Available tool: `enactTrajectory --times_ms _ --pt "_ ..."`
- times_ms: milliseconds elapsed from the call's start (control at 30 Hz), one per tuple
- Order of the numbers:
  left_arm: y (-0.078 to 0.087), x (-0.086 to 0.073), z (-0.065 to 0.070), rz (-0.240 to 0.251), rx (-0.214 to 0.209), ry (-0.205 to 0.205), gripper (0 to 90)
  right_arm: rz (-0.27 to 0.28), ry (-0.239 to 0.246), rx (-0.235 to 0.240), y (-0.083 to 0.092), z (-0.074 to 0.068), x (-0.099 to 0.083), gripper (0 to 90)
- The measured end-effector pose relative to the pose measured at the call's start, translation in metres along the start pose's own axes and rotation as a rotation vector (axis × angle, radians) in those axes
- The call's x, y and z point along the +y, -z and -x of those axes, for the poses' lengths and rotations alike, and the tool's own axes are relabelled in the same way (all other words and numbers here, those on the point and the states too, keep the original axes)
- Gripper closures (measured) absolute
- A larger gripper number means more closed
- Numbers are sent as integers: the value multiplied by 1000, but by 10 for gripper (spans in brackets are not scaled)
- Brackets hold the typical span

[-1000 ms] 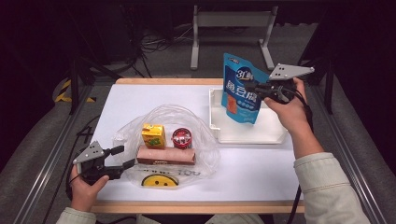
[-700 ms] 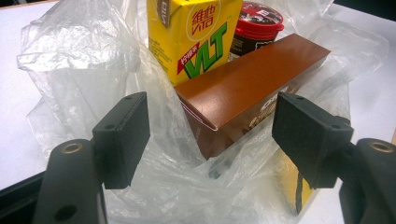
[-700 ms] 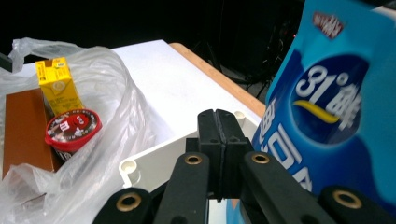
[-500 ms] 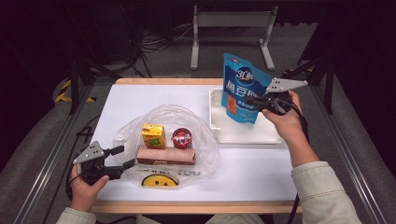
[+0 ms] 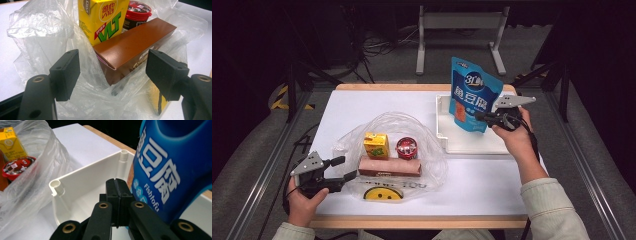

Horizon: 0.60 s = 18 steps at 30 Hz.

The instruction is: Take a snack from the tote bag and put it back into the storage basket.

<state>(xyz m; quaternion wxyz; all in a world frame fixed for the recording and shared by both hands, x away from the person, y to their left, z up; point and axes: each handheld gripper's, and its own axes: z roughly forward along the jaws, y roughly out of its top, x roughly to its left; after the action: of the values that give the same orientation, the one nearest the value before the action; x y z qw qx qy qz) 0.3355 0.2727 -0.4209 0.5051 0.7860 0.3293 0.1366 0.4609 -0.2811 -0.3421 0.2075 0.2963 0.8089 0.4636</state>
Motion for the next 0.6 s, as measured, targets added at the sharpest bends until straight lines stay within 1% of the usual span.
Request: enactTrajectory --times_ms 33,67,100,267,367,433,467,600 --pt "0 0 0 0 0 1 283 -11 -11 1 -2 2 -4 898" --pt "0 0 0 0 0 1 283 -11 -11 1 -2 2 -4 898" --pt "0 0 0 0 0 -6 284 -18 -16 -3 -4 3 -8 898" --pt "0 0 0 -2 1 -2 284 -34 -25 -7 -8 4 -13 898" --pt "0 0 0 0 1 1 284 -49 -33 -20 -11 5 -17 898" --pt "0 0 0 -2 1 -4 284 -53 -45 -20 -14 6 -19 899" --pt "0 0 0 -1 1 -6 284 -60 -44 -27 -15 6 -20 898" --pt "0 0 0 0 1 1 283 -80 -62 -43 -20 7 -24 898"
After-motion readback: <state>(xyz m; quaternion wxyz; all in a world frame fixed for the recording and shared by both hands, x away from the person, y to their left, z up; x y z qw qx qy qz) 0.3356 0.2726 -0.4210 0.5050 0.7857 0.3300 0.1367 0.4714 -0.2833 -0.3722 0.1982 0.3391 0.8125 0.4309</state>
